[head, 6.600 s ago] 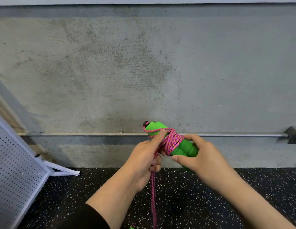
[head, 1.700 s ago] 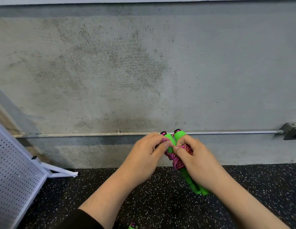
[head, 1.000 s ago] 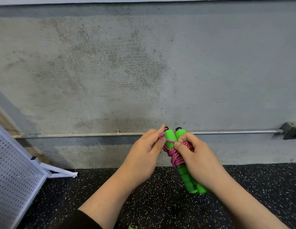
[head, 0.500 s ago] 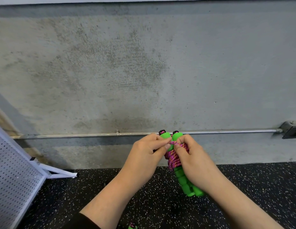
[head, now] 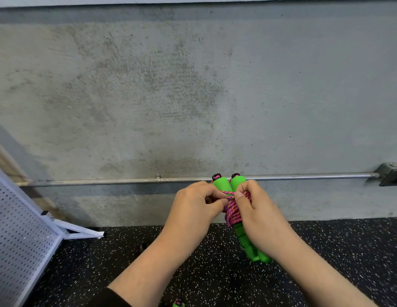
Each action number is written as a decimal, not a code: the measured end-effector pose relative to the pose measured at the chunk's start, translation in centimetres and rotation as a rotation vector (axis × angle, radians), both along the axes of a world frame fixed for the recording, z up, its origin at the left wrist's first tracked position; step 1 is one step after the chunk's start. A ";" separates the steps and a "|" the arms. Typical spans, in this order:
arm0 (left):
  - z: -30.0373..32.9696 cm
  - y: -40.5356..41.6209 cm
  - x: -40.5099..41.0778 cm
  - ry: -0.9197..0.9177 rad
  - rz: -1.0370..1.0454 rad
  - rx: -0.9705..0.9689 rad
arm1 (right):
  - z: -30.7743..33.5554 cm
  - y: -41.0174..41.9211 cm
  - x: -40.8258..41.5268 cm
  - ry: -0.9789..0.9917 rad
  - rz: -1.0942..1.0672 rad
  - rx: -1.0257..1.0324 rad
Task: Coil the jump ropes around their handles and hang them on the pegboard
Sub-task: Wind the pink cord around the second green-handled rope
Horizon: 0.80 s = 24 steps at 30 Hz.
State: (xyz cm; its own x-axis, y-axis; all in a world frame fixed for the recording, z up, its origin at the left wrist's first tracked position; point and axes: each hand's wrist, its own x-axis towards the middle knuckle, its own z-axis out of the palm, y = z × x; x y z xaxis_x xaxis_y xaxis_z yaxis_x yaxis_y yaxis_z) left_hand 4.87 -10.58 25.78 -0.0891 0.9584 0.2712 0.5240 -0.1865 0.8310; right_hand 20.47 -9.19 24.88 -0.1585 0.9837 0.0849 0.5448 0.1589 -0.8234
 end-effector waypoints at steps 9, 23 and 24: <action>0.1 0.1 -0.2 -0.090 -0.009 -0.082 | 0.2 -0.2 0.0 0.030 0.027 0.033; 0.2 0.2 -0.6 -0.003 -0.015 -0.157 | 0.2 -0.5 -0.1 -0.112 0.098 0.120; 0.3 0.1 -0.4 0.012 0.006 -0.142 | 0.1 -0.5 -0.2 -0.104 0.091 0.124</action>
